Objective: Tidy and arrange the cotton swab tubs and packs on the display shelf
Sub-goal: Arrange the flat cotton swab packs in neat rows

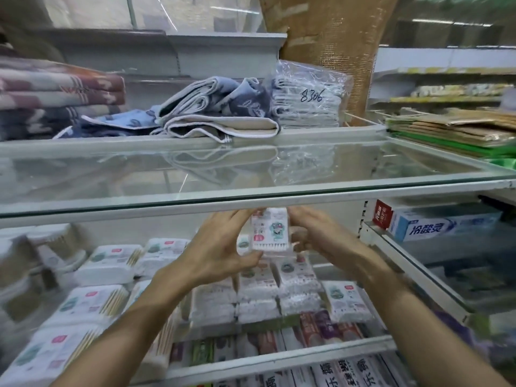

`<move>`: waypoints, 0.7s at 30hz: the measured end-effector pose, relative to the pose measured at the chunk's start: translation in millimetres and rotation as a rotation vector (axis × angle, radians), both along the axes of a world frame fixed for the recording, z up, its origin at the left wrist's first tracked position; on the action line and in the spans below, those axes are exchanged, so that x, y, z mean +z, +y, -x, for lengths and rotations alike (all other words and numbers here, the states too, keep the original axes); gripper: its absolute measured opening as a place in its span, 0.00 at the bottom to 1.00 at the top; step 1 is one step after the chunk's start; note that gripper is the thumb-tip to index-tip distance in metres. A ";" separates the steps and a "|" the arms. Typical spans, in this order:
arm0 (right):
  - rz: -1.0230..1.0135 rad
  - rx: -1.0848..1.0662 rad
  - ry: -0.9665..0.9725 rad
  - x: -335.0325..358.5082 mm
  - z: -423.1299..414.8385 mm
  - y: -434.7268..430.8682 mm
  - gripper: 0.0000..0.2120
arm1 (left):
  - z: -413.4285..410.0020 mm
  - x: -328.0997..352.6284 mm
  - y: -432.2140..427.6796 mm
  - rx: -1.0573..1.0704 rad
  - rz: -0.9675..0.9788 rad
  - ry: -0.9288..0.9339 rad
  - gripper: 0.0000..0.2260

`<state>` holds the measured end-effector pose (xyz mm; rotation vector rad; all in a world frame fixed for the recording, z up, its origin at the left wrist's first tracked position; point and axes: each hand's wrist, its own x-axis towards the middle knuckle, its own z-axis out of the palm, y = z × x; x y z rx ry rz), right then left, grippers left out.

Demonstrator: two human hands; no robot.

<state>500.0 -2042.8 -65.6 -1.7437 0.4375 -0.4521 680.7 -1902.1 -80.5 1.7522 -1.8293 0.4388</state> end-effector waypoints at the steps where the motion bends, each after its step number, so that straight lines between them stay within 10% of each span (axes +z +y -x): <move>1: 0.074 0.006 0.012 2.6 -1.3 3.0 0.14 | -4.1 1.3 2.8 0.022 0.015 0.008 0.32; 9: 0.119 0.017 -0.063 -6.3 -32.4 11.0 0.30 | -13.4 0.5 15.5 0.127 0.129 0.189 0.18; 13: 0.127 -0.053 -0.111 -8.2 -40.6 9.4 0.09 | -4.8 5.7 23.8 0.122 0.131 0.241 0.17; 21: 0.417 -0.020 0.034 13.0 -27.7 11.6 0.05 | -4.6 18.1 29.6 0.133 0.084 0.411 0.05</move>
